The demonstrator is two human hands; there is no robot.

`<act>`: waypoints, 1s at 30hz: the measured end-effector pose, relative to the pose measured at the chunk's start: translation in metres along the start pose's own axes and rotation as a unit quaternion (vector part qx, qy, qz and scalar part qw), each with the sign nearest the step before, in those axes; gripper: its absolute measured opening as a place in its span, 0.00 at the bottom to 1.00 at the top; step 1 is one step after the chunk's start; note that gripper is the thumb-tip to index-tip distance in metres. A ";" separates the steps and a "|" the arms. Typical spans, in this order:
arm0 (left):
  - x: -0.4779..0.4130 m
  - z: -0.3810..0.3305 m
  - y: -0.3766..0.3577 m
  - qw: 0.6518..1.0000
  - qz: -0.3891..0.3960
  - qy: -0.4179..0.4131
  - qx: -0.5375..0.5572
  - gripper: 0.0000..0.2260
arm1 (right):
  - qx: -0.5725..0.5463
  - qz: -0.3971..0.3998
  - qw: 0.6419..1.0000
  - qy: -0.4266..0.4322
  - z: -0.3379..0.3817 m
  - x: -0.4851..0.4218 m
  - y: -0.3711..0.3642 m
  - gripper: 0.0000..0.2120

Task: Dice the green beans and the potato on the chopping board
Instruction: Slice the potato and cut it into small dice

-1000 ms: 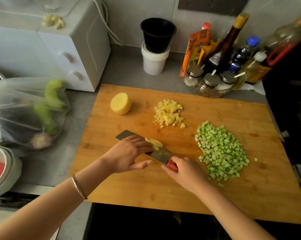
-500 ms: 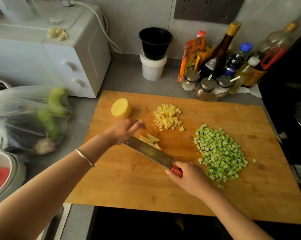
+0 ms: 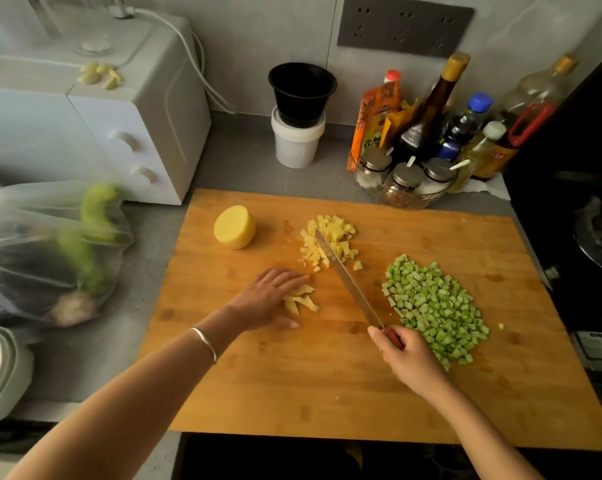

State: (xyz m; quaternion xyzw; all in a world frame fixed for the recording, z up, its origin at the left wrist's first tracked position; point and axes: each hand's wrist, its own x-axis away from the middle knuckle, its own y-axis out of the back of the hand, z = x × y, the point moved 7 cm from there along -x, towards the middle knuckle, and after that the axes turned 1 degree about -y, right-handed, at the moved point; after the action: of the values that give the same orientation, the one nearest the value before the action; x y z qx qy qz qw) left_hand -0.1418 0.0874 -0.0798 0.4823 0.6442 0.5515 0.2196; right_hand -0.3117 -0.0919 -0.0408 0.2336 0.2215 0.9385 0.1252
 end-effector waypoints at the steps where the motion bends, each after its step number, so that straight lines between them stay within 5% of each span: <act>1: -0.005 -0.004 -0.003 1.000 -0.012 -0.009 -0.015 0.42 | -0.011 -0.003 1.000 -0.005 -0.001 -0.001 0.001 0.20; 14: -0.019 -0.019 -0.007 0.987 -0.119 -0.068 0.081 0.21 | -0.028 -0.001 0.999 -0.028 -0.004 -0.009 -0.016 0.20; 19: -0.016 -0.011 -0.010 0.975 -0.202 0.038 0.086 0.19 | -0.044 0.008 0.998 -0.040 0.002 -0.010 -0.021 0.20; 24: 0.004 0.001 -0.012 0.919 -0.289 0.225 0.145 0.11 | -0.073 0.031 0.994 -0.078 0.004 -0.007 -0.033 0.19; 30: 0.034 0.025 -0.005 0.938 -0.262 0.147 0.170 0.41 | -0.102 0.058 0.987 -0.112 0.007 -0.005 -0.052 0.19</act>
State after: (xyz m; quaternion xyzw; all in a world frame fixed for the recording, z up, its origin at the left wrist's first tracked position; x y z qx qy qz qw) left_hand -0.1380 0.1292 -0.0835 0.2399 0.8572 0.4214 0.1734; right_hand -0.2973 -0.0451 -0.0616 0.3353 0.0952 0.9298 0.1180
